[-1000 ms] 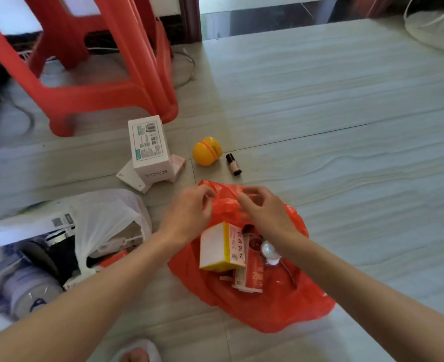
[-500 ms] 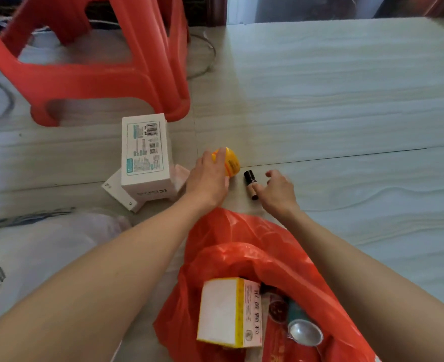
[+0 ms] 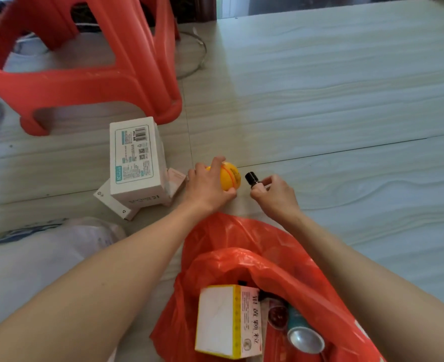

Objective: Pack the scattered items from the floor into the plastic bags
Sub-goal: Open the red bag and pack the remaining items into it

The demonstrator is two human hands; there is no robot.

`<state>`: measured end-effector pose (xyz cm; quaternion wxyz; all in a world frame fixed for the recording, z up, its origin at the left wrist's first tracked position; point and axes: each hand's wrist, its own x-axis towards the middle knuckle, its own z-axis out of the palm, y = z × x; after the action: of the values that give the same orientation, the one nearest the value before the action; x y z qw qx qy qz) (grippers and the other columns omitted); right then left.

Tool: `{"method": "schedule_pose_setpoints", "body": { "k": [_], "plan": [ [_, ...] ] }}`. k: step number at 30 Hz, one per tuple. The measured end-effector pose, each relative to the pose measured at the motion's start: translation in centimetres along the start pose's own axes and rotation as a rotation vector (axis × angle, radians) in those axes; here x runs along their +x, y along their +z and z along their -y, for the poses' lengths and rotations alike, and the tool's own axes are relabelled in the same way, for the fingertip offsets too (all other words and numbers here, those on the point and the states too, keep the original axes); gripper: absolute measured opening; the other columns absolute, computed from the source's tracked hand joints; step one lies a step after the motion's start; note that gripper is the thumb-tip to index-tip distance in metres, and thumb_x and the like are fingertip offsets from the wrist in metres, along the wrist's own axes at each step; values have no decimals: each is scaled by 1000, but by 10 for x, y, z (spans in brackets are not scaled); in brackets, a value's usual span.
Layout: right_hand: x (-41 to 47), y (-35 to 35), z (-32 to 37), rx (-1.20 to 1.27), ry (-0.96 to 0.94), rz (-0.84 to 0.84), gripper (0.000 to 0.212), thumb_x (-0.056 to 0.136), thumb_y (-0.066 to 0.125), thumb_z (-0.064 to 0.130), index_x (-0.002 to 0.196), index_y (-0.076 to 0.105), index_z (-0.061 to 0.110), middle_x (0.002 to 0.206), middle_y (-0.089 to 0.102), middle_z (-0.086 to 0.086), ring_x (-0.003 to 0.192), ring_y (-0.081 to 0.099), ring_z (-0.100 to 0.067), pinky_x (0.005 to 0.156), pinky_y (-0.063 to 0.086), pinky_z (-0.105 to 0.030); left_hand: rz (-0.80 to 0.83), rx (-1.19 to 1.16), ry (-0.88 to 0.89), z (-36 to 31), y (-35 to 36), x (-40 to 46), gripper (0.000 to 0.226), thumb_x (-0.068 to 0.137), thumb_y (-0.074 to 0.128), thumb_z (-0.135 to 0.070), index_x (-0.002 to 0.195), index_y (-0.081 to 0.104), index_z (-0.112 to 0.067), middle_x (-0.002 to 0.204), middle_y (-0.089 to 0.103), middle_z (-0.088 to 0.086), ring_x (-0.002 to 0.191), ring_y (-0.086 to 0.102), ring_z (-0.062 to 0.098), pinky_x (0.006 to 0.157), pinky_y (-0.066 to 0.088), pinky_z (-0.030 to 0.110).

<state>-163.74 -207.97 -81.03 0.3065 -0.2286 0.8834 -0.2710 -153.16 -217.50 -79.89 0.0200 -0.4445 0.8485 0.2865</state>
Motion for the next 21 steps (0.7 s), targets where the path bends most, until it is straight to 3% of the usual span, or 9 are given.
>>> {"method": "schedule_pose_setpoints", "body": {
  "k": [3,5,7,10,13,16,18,21],
  "plan": [
    [-24,-24,-6,122,1,-3,20,83,54,25,97,57,11,98,65,-10,96,60,-30,81,49,-37,-27,31,3,-5,-6,-19,69,73,65,-40,131,35,-18,123,48,17,117,39,35,98,35,41],
    [-46,-40,-11,168,6,12,17,82,54,27,92,57,13,94,66,-10,92,62,-29,85,52,-46,-47,3,-1,-11,-15,-37,66,72,65,-44,126,36,-18,118,50,14,115,40,33,96,39,42],
    [-71,-56,-15,203,19,14,18,82,55,26,93,59,12,91,67,-10,88,64,-27,84,53,-48,-40,-49,11,-20,-29,-57,63,72,64,-45,123,36,-19,109,47,10,112,41,30,95,42,45],
    [-114,-75,-21,256,25,14,23,83,57,24,98,64,9,86,67,-8,77,64,-23,80,56,-42,9,-124,62,-28,-50,-95,62,73,66,-45,122,37,-20,100,42,3,103,48,27,90,48,44],
    [-167,-85,-34,303,37,33,22,82,60,28,97,66,13,89,67,-4,78,63,-19,74,54,-36,85,-125,174,-29,-58,-141,62,72,69,-43,121,40,-21,109,47,2,103,51,23,88,49,39],
    [-220,-86,-58,324,96,25,18,81,62,33,90,67,18,83,66,2,72,59,-15,71,50,-35,181,-87,280,-32,-58,-191,63,73,71,-39,125,40,-21,119,41,0,107,46,16,87,43,26],
    [-249,-80,-78,338,167,16,13,81,63,29,85,68,17,76,65,1,68,58,-15,67,51,-35,271,-54,356,-35,-51,-222,69,69,68,-47,127,38,-24,118,38,-3,108,44,14,89,41,24],
    [-284,-58,-114,462,348,45,12,82,65,16,79,68,6,64,61,-4,56,55,-16,51,46,-24,414,27,493,-36,-21,-263,76,62,59,-57,128,38,-26,121,38,-5,115,40,12,98,36,23]
  ]
}}
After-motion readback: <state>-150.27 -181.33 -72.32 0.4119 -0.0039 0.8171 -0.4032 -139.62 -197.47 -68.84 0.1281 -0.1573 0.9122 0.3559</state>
